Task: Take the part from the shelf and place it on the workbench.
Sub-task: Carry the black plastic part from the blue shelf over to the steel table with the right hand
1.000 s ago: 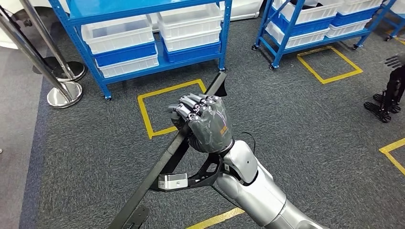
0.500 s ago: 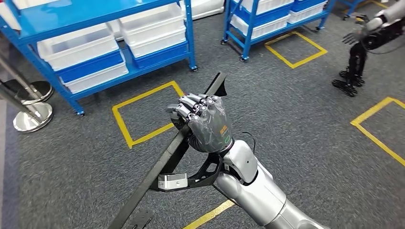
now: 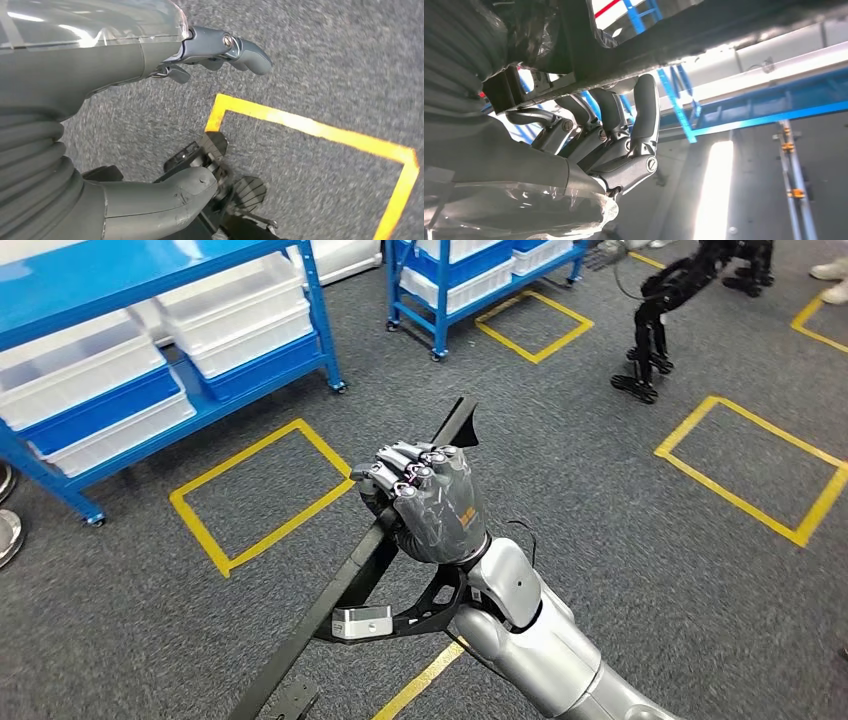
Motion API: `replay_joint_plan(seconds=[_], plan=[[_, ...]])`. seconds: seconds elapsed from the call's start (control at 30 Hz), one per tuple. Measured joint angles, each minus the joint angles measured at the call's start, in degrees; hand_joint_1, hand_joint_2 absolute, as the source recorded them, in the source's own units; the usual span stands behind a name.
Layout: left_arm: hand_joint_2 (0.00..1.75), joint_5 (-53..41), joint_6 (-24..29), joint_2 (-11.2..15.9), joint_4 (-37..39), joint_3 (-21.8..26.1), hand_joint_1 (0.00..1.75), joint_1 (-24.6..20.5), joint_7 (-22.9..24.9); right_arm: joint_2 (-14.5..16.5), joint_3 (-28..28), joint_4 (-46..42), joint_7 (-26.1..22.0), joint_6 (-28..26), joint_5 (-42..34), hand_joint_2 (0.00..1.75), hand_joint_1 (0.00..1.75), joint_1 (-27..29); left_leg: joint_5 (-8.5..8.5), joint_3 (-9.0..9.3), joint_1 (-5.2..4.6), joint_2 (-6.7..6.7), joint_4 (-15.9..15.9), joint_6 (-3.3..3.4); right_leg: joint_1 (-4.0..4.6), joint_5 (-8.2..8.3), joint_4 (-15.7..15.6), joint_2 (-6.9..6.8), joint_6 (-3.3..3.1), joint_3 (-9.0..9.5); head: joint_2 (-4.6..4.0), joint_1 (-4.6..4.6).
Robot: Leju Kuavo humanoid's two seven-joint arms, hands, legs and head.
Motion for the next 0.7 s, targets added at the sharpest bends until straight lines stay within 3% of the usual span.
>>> replay_joint_plan(seconds=[0.07, 0.1, 0.2, 0.27, 0.33, 0.4, 0.43, 0.47, 0.5, 0.57, 0.63, 0.7], plan=[[1.75, 0.22, -0.38, 0.17, 0.00, 0.04, 0.00, 0.21, 0.01, 0.30, 0.12, 0.13, -0.03, 0.17, -0.05, 1.75, 1.75, -0.28, -0.66, -0.13, -0.23, 1.11, 0.82, -0.72, 0.21, 1.52, -5.66, -2.20, -0.35, 3.33, 0.00, -0.03], [1.75, 0.34, -0.57, 0.29, 0.00, 0.07, 0.00, 0.35, 0.01, 0.47, 0.18, 0.21, -0.04, 0.21, -0.04, 1.75, 1.75, -0.40, -0.92, -0.14, -0.33, 1.59, 1.12, -1.09, 0.41, 1.56, -6.86, -2.76, -0.71, 3.94, 0.00, -0.03], [1.75, 0.45, -0.94, 0.51, 0.00, 0.10, 0.00, 0.72, 0.04, 0.76, 0.31, 0.33, -0.04, 0.25, 0.03, 1.75, 1.75, -0.55, -1.47, 0.09, -0.08, 2.62, 1.44, -2.00, 0.72, 1.51, -7.15, -1.19, -1.88, 3.74, 0.00, -0.04], [1.75, 0.42, -1.10, 0.52, 0.00, 0.10, 0.00, 0.73, 0.24, 0.89, 0.33, 0.33, 0.17, 0.51, 0.26, 1.75, 1.75, -0.66, -3.42, -0.71, 0.28, 0.45, 3.75, -2.50, 0.60, 1.75, -7.36, 0.08, -2.60, 3.76, 0.00, -0.04], [1.75, 0.21, -1.18, 0.52, 0.00, 0.10, 0.00, 0.67, 1.00, 1.12, 0.34, 0.37, 0.53, 1.16, 0.73, 1.75, 1.75, -0.78, -7.09, -3.59, 0.43, -2.58, 10.29, -2.62, 0.63, 1.95, -7.44, 1.36, -3.10, 3.70, 0.00, -0.05], [1.75, -0.07, -1.28, 0.48, 0.00, 0.10, 0.00, 0.61, 1.77, 1.26, 0.35, 0.57, 0.74, 1.67, 1.39, 1.75, 1.75, -0.79, -9.45, -6.97, 0.42, -3.51, 17.12, -2.46, 0.93, 2.09, -7.43, 2.95, -3.37, 3.62, 0.00, -0.05], [1.75, -0.16, -1.36, 0.43, 0.00, 0.10, 0.00, 0.52, 1.92, 1.28, 0.36, 0.70, 0.76, 1.78, 1.68, 1.75, 1.75, -0.79, -9.03, -7.62, 0.38, -3.64, 18.03, -2.25, 1.08, 2.14, -7.42, 3.79, -3.44, 3.61, 0.00, -0.05], [1.75, -0.18, -1.43, 0.38, 0.00, 0.10, 0.00, 0.36, 2.00, 1.29, 0.36, 0.81, 0.79, 1.85, 1.89, 1.75, 1.75, -0.78, -7.60, -7.34, 0.30, -3.83, 16.94, -1.92, 1.20, 2.19, -7.42, 4.69, -3.48, 3.64, 0.00, -0.04], [1.75, -0.20, -1.48, 0.34, 0.00, 0.10, 0.00, 0.15, 2.03, 1.30, 0.37, 0.86, 0.83, 1.90, 2.00, 1.75, 1.75, -0.80, -5.32, -5.98, 0.18, -4.39, 13.67, -1.50, 1.25, 2.24, -7.42, 5.53, -3.47, 3.71, 0.00, -0.04], [1.75, -0.20, -1.53, 0.37, 0.00, 0.10, 0.00, -0.23, 1.98, 1.32, 0.37, 0.86, 0.96, 1.98, 2.13, 1.75, 1.75, -0.83, -1.70, -2.60, -0.03, -7.15, 5.71, -0.66, 1.20, 2.39, -7.37, 6.97, -3.27, 3.72, 0.00, -0.03], [1.75, -0.04, -1.55, 0.42, 0.00, 0.10, 0.00, -0.40, 1.90, 1.31, 0.40, 0.79, 1.10, 1.99, 2.31, 1.75, 1.75, -0.81, -0.81, -0.95, -0.25, -8.85, 1.87, -0.34, 0.90, 2.72, -7.40, 8.17, -2.73, 3.36, 0.00, -0.04], [1.75, 0.44, -1.43, 0.40, 0.00, 0.10, 0.00, -0.45, 1.88, 1.30, 0.44, 0.66, 1.18, 1.91, 2.09, 1.75, 1.75, -0.75, -0.52, -0.60, -0.34, -7.89, 1.09, -0.21, 0.67, 3.15, -7.66, 9.38, -1.98, 3.02, 0.00, -0.04]])
